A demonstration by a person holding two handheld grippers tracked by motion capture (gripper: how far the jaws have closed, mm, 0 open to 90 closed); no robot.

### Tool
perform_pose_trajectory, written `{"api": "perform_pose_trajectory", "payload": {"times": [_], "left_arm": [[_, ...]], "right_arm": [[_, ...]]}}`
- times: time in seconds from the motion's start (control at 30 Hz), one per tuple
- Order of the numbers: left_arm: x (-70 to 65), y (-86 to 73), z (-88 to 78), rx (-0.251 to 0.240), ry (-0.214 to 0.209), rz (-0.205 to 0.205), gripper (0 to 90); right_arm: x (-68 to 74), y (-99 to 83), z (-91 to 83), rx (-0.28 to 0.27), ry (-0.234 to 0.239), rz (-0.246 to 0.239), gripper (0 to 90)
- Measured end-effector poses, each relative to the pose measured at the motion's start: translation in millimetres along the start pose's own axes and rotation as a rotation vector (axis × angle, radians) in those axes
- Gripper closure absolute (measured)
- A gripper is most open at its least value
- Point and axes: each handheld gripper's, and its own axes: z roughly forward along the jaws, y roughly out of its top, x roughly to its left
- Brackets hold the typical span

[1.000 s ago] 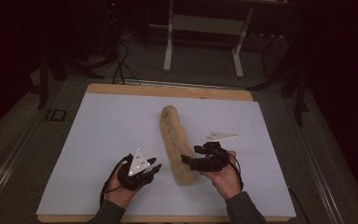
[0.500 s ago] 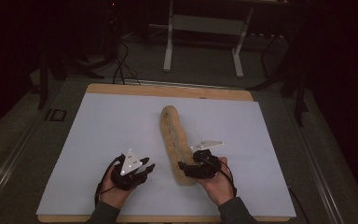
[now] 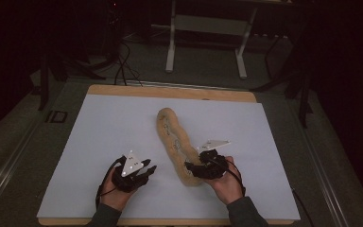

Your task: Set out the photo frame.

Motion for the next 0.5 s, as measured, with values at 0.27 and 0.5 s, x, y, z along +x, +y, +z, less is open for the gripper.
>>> {"api": "perform_pose_trajectory", "payload": {"times": [0.27,0.5], "left_arm": [[2.0,0.1,-1.3,-0.005,0.004,-0.006,66.8],[3.5,0.1,-3.2,-0.01,0.008,-0.014,66.8]], "right_arm": [[-7.3,-1.1,-0.3,-0.01,0.048,-0.022,60.8],[-11.0,0.6,0.3,-0.005,0.089,-0.054,62.3]]}}
